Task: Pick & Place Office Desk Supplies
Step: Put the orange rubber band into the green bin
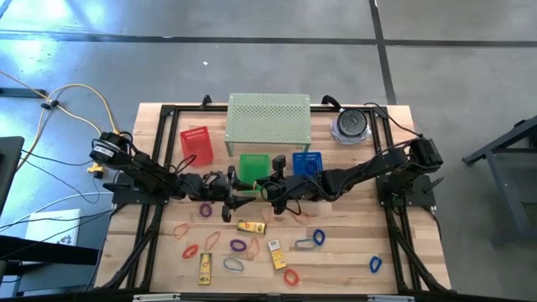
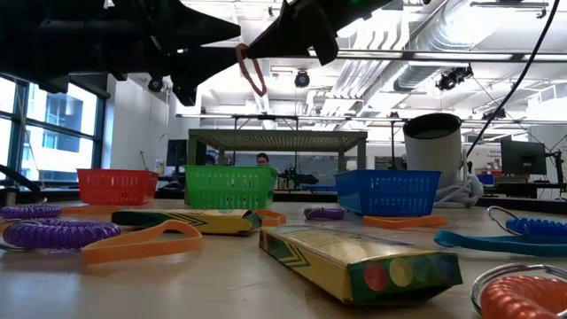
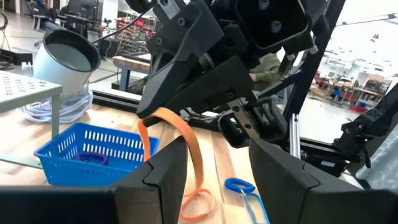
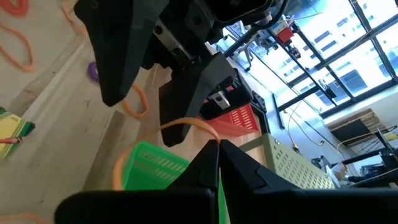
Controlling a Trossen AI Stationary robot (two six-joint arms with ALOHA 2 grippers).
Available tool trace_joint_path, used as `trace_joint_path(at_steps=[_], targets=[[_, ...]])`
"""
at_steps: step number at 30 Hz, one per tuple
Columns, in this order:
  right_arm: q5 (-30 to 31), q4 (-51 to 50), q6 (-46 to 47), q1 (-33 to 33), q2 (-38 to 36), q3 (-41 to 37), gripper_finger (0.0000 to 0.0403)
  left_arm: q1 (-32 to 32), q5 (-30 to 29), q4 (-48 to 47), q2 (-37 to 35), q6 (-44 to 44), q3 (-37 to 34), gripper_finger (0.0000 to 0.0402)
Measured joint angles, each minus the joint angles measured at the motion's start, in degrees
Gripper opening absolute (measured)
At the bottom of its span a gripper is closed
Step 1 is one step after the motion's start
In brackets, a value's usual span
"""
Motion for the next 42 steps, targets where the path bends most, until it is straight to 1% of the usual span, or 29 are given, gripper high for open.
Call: trace_joint_path(at_steps=[4,12,16,22,27,29,30,33,37,39,42], targets=[[-2.8,0.1,0.0,0.0,0.0,0.0,0.0002,0.3,0.1,0.4,0.0,0.6,0.0,0.0168],[-2.5,0.9,-0.1,-0.8,0.0,0.0,0.0002,1.9,0.3,0.4,0.0,-3.3,0.0,0.0167],[-2.6,0.9,-0.1,-1.2,0.0,0.0,0.0002,1.8,0.5,-0.2,0.0,-3.9,0.0,0.0155],[-2.7,0.9,0.0,-1.1,0.0,0.0,0.0002,1.7,0.8,-0.5,0.0,-4.0,0.0,0.0106],[-6.7,0.4,0.0,-1.1,0.0,0.0,0.0002,1.7,0.8,-0.7,0.0,-1.5,0.0,0.0044],[-7.0,0.4,0.1,-0.8,0.0,0.0,0.0002,1.7,0.8,-0.9,0.0,-0.6,0.0,0.0017],[-6.3,0.5,1.6,-0.6,0.0,0.0,0.0002,1.7,1.2,-1.1,0.0,-0.1,0.0,0.0009],[-3.3,0.9,5.7,0.6,0.0,0.0,0.0002,1.7,1.5,-1.3,0.0,0.2,0.0,0.0003],[2.1,0.9,6.0,2.6,0.0,0.0,0.0008,1.7,1.5,-1.3,0.0,0.2,0.0,0.0002],[5.4,1.0,6.1,3.8,0.0,0.0,0.0023,1.7,1.5,-1.4,-0.1,0.2,0.0,0.0002],[8.2,1.0,6.1,5.6,0.0,0.0,0.0062,1.7,1.6,-1.6,-0.2,0.1,0.0,0.0001]])
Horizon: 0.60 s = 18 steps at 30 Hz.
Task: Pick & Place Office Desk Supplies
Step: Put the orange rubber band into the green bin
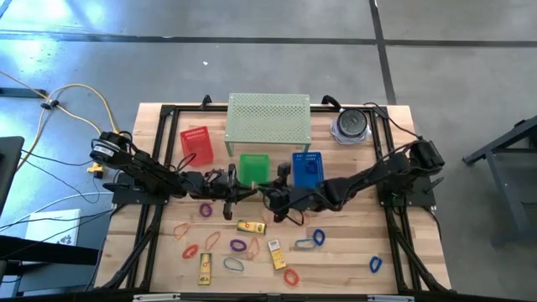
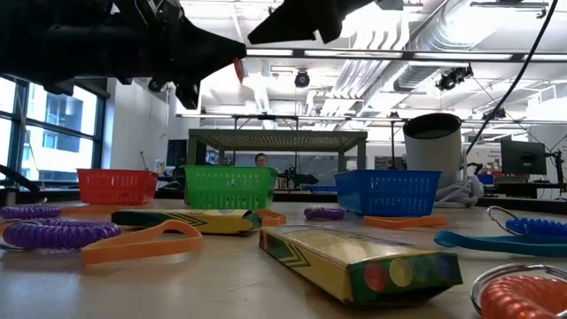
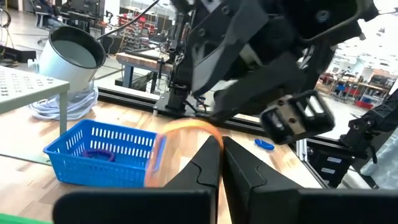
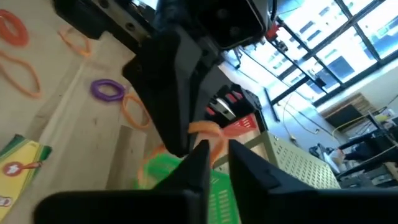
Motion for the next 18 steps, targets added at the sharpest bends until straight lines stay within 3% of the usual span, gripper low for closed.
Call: trace_joint_path(at_steps=[5,9,13,18], targets=[[5.4,0.1,0.0,3.0,0.0,0.0,0.0152,0.0,0.0,-0.6,0.0,0.0,0.0,0.0001],[22.7,-0.2,1.7,6.2,0.0,0.0,0.0205,0.3,-0.9,-8.5,-2.1,-1.6,1.2,0.0001],[37.5,-6.9,3.5,8.9,-0.1,0.0,0.0224,1.3,-2.6,-31.4,-6.7,-2.0,7.4,0.0001],[40.8,-19.4,16.1,11.7,-0.6,0.0,0.0219,4.4,-3.1,-63.8,-9.1,-3.7,20.1,0.0001]])
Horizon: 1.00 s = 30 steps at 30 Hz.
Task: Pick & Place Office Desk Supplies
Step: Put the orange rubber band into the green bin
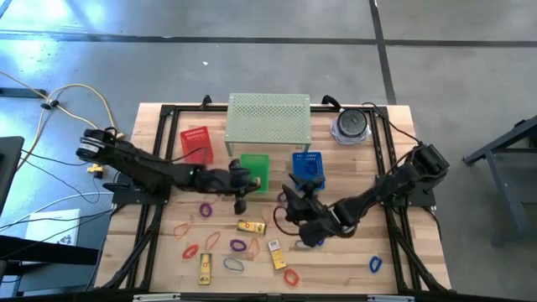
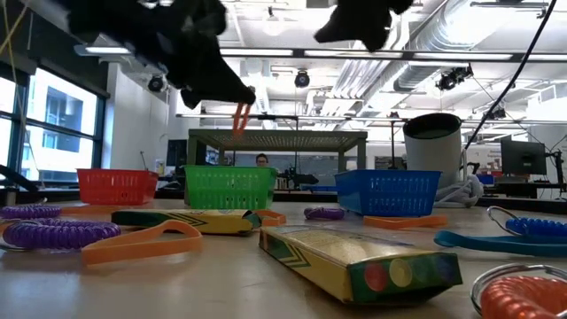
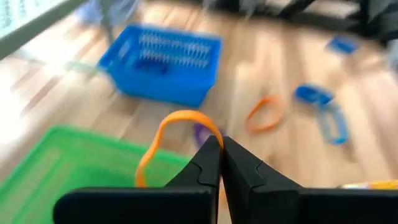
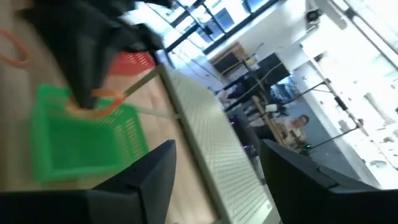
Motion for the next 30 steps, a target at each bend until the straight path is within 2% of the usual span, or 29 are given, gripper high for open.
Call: trace_joint_path(at_steps=[2,4,8,12,18,24,30], targets=[[-0.8,-5.3,7.0,1.0,-0.8,0.0,0.0215,2.0,0.3,-7.5,0.0,-0.2,3.4,0.0001],[-1.0,-10.4,13.1,1.8,-1.6,0.0,0.0211,4.9,2.3,-10.5,0.5,-0.3,5.2,0.0001],[-1.7,-19.1,23.4,2.7,-3.3,0.0,0.0204,11.7,12.6,-11.9,2.0,-3.1,5.4,0.0001],[-1.7,-23.1,26.9,2.6,-3.8,0.0,0.0201,15.5,15.0,-13.3,5.1,-6.2,5.4,0.0001],[-0.4,-25.3,25.6,2.0,-3.9,0.0,0.0201,15.4,15.2,-13.1,7.1,-5.6,5.3,0.0004],[-0.6,-25.7,25.6,0.8,-3.9,0.0,0.0201,11.7,11.9,-12.7,7.0,-3.5,5.5,0.0065],[-4.8,-25.7,26.7,0.9,-3.9,0.0,0.0201,10.4,8.8,-12.6,6.9,-3.5,5.7,0.0144]])
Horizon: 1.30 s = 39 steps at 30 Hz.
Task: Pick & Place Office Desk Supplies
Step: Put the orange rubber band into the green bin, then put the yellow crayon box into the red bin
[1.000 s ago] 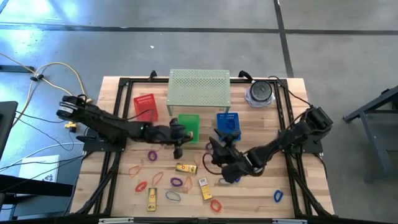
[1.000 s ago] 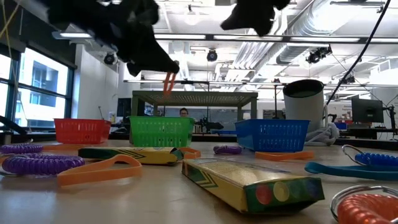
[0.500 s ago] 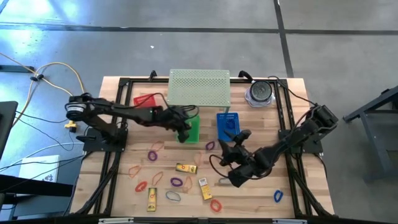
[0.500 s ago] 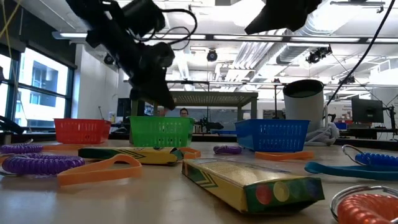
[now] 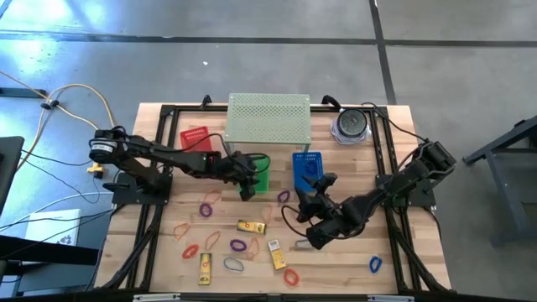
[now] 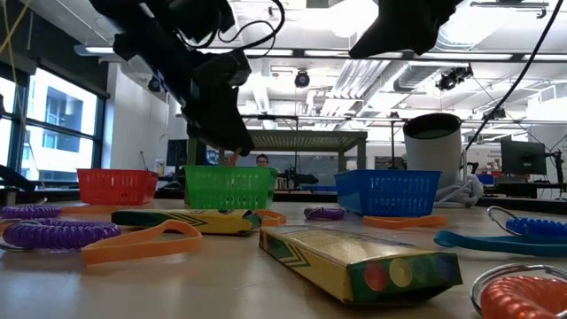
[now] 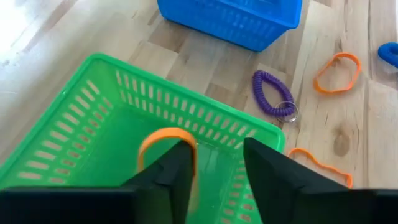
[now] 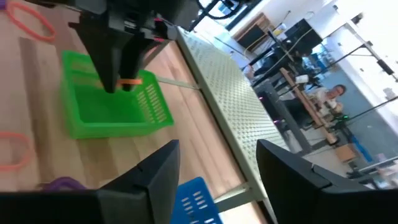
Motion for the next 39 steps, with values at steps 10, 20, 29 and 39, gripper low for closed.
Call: trace_joint_path(at_steps=[10,20,29,39], targets=[[-0.3,0.0,0.0,-0.3,0.0,0.0,0.0201,-0.2,-1.9,-21.2,1.3,-0.6,10.6,0.0172],[-0.7,-4.1,-2.3,0.5,-0.2,0.0,0.0201,-2.5,2.4,-35.9,-1.0,0.5,21.4,0.0172],[1.1,-8.5,3.4,1.2,-3.1,0.0,0.0201,-10.7,10.6,-64.0,-5.1,-8.4,26.5,0.0172],[-3.5,-10.4,6.6,0.0,-3.1,0.0,0.0201,-27.2,7.7,-67.9,-5.2,-35.5,23.4,0.0172]])
